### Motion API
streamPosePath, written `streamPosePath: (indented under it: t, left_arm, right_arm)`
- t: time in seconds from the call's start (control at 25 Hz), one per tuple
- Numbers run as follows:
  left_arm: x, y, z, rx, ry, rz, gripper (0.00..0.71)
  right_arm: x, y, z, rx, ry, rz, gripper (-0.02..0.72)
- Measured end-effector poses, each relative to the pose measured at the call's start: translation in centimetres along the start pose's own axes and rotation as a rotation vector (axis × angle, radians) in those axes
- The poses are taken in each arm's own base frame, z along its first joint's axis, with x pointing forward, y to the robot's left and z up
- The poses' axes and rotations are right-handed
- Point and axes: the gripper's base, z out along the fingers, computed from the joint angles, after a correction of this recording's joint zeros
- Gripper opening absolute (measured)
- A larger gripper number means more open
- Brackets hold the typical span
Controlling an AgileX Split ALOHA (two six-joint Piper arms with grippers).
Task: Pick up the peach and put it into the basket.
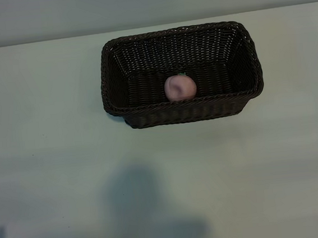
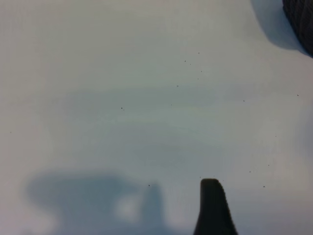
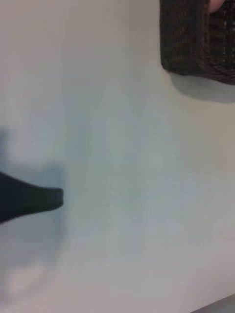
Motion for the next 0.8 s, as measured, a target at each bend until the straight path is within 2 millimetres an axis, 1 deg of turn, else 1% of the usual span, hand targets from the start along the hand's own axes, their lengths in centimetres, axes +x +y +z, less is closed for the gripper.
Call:
streamPosePath:
  t: [0.36, 0.52, 0.8]
  left_arm:
    - [0.0, 0.0, 0.0, 0.0, 0.0, -0.001, 0.484]
    - [0.0, 0.0, 0.0, 0.0, 0.0, -0.001, 0.484]
    - [0.0, 0.0, 0.0, 0.0, 0.0, -0.001, 0.484]
  right_arm:
    - [-0.09, 0.3, 0.1, -0.033, -0.014, 0.015, 0.541]
    - [-0.06, 0.39, 0.76, -0.044, -0.037, 0.025, 0.541]
    - [-0.19, 0.39, 0.76, -0.045, -0.051, 0.028, 0.541]
